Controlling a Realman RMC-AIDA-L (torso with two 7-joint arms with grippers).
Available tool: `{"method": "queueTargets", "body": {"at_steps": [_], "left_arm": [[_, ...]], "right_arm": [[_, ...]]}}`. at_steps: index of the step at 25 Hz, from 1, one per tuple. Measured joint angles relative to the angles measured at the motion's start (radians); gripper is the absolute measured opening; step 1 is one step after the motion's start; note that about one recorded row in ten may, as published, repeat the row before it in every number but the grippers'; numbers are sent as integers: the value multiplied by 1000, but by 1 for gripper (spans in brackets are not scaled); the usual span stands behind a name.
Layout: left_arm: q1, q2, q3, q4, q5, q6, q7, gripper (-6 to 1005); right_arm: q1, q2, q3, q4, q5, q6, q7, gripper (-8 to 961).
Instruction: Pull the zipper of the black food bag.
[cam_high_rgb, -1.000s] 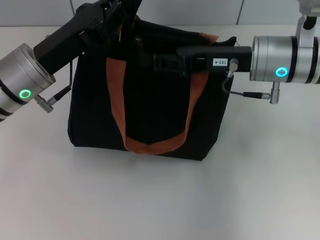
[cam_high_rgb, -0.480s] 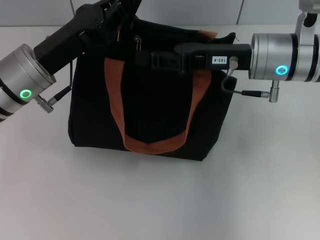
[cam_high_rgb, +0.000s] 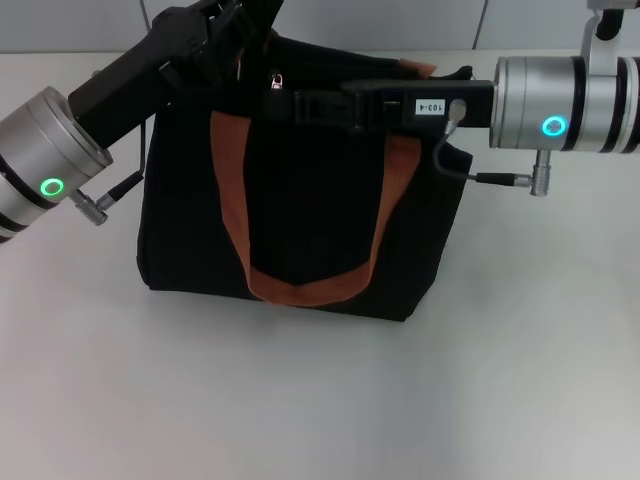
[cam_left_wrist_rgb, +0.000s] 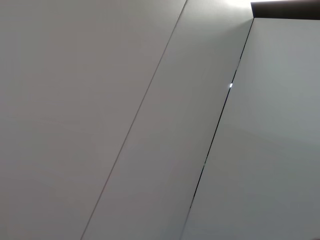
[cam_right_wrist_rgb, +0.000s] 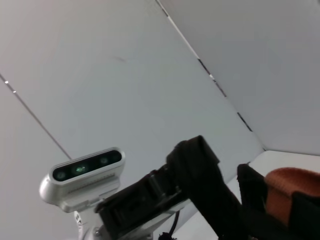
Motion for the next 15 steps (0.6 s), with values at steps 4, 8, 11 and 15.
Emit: {"method": "queueTargets", "body": {"at_steps": [4,8,11,15], "left_arm": [[0,0,0,0,0,0,0,67],[0,0,0,0,0,0,0,68],[0,0,0,0,0,4,0,68],[0,0,0,0,0,7,0,69]], "right_arm": [[2,0,0,0,0,7,2,324],[7,0,-3,1,0,8,2,293],[5,0,-3,2,0,11,1,203],[5,-1,-3,2,1,19,2,132]]}}
